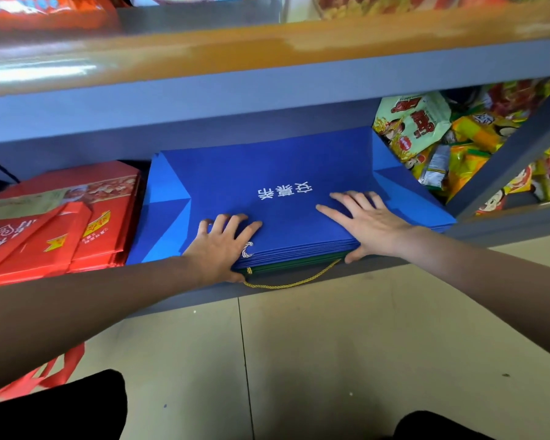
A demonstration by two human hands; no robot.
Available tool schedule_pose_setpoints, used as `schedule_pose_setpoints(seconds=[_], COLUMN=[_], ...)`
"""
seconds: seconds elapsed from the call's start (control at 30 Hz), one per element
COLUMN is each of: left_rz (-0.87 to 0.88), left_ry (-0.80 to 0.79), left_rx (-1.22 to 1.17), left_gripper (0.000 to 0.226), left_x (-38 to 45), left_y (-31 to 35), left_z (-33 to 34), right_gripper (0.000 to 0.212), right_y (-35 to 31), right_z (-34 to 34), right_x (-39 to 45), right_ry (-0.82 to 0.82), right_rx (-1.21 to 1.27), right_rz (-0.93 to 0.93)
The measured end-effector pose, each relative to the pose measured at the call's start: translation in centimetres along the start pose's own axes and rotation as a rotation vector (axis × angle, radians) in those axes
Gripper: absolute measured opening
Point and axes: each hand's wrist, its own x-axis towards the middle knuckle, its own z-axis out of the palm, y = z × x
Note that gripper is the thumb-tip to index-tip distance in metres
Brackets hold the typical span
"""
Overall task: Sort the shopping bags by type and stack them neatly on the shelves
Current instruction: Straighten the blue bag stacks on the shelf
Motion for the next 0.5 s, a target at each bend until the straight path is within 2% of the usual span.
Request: schedule_pose_setpoints(seconds=[0.23,0.5], left_rz=[0.034,0.093], left_ry=[-0.026,-0.071], left_rx=[-0.105,-0.204], left_gripper=[0.099,0.096], left_x=[0.1,0.3], left_y=[-0.5,-2.5], left_z=[-0.8,-2.8], right_gripper=[0.111,0.089], right_y=[0.2,2.0], right_z=[-0.5,-3.4], right_x=[-0.1,-0.8], right_ry=[-0.005,0.093], right_rx=[0.040,0.115], right_rz=[0.024,-0.006])
